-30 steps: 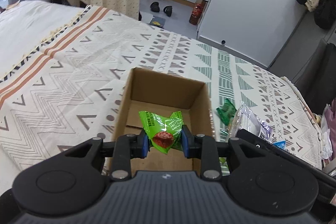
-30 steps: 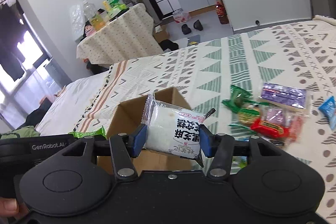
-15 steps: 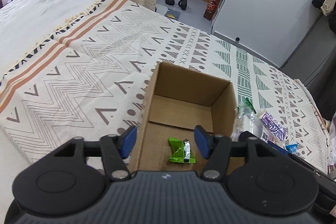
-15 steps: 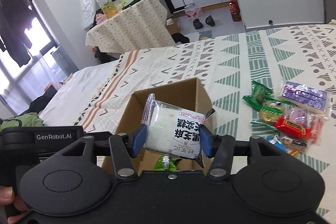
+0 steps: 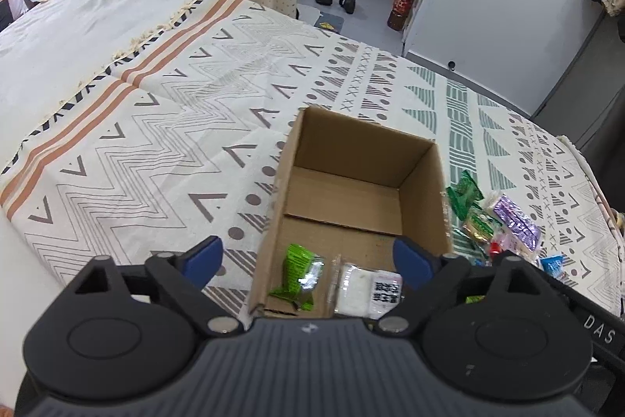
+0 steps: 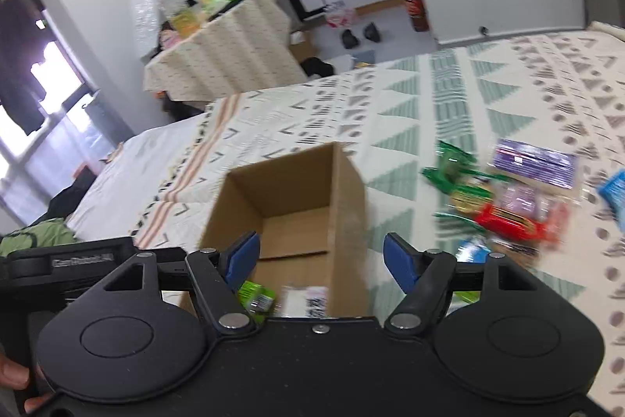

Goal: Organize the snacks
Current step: 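Drop the green candy into the box with the left tool while the right tool drops the bread pack, then move the left tool to the orange biscuit while the right tool reaches the blue packet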

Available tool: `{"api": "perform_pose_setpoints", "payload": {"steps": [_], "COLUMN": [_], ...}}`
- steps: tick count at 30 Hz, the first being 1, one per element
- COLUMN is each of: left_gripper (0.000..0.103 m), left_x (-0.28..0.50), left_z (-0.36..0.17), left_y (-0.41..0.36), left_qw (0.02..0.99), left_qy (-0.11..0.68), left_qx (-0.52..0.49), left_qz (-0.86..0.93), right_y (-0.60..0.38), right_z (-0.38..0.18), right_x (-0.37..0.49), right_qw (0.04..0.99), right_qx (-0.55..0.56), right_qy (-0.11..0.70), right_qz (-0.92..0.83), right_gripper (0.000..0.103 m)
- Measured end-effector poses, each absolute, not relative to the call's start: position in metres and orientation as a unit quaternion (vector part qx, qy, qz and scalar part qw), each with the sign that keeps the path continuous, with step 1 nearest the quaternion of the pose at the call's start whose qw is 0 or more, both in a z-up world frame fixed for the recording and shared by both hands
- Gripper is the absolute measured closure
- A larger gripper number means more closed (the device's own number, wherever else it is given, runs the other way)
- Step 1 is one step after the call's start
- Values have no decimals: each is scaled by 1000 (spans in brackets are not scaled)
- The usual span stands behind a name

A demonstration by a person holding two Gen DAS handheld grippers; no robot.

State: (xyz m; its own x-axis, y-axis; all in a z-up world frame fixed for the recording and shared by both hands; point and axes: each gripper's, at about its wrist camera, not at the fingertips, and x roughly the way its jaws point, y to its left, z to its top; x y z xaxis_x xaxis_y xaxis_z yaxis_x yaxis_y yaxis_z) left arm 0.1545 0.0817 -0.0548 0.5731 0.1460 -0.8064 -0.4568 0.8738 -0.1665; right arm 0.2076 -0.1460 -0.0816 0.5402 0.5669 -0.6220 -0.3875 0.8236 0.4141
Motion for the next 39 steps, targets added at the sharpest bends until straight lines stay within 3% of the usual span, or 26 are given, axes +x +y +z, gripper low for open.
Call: {"api": "perform_pose_setpoints", "payload": {"steps": [4, 7, 13, 39], "left_gripper": [0, 0, 0, 2], "left_x": [156, 158, 162, 181], "left_z": [-51, -49, -47, -63], "left_y": [67, 54, 26, -82], "left_qw": [873, 877, 884, 887], "left_qy": [423, 419, 415, 431], "left_qx": [-178, -175, -171, -152], "left_qz": [164, 155, 132, 60], "right_y": [-167, -184, -221, -323], "right_z": [-81, -80, -78, -100], "right_x": [208, 207, 209, 213], "right_qw": [873, 877, 883, 885], "right_qx": [122, 127, 129, 183], "right_qy": [399, 398, 398, 403], "right_qz": [252, 236, 210, 146], "right_gripper": [32, 23, 19, 23]}}
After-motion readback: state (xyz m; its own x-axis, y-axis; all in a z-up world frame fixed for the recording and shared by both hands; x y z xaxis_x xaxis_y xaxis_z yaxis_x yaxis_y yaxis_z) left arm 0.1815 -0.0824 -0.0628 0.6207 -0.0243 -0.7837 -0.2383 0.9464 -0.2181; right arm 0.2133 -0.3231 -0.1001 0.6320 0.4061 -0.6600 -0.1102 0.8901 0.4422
